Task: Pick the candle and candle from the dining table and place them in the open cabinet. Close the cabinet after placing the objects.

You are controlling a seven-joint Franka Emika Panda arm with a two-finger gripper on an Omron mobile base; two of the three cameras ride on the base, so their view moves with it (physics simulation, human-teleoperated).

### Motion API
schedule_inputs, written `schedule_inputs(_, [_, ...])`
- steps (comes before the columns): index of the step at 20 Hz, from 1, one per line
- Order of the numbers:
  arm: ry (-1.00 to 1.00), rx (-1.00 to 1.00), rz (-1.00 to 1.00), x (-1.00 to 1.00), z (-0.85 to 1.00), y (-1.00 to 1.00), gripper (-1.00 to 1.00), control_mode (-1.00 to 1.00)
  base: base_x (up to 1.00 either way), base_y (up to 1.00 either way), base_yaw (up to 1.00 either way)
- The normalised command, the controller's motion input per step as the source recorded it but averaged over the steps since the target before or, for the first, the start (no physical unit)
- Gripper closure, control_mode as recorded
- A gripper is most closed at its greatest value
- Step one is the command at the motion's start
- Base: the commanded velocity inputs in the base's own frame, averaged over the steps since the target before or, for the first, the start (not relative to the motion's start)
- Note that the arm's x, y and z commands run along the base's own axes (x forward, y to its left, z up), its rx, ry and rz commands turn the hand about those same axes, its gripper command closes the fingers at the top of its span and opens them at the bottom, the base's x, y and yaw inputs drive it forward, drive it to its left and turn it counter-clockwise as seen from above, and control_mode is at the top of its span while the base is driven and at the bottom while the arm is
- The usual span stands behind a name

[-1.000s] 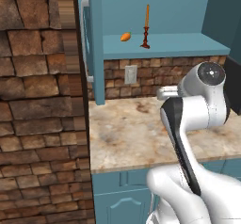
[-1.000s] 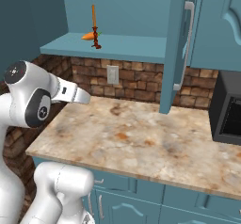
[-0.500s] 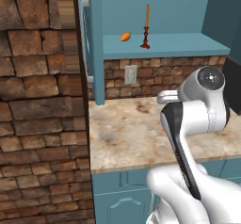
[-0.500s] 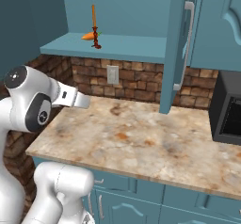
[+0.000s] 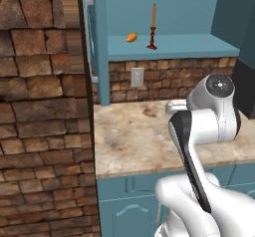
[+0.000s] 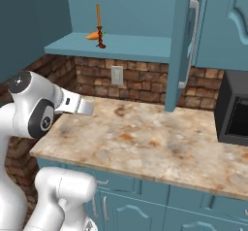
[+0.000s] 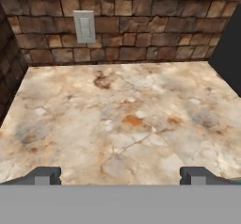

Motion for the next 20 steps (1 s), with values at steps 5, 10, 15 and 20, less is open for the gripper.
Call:
schedule_inputs(5, [0.00,0.00,0.00,0.00,0.00,0.00,-1.00,1.00,-0.40,-0.28,0.00])
schedule_inputs(10, [0.00,0.00,0.00,0.00,0.00,0.00,-1.00,1.00,-0.50,-0.51,-0.13])
schedule_inputs(15, [0.00,0.00,0.00,0.00,0.00,0.00,-1.00,1.00,-0.61,-0.48,-0.39])
schedule_inputs(20, [0.00,0.00,0.00,0.00,0.00,0.00,-1.00,1.00,-0.64,-0.23,-0.42])
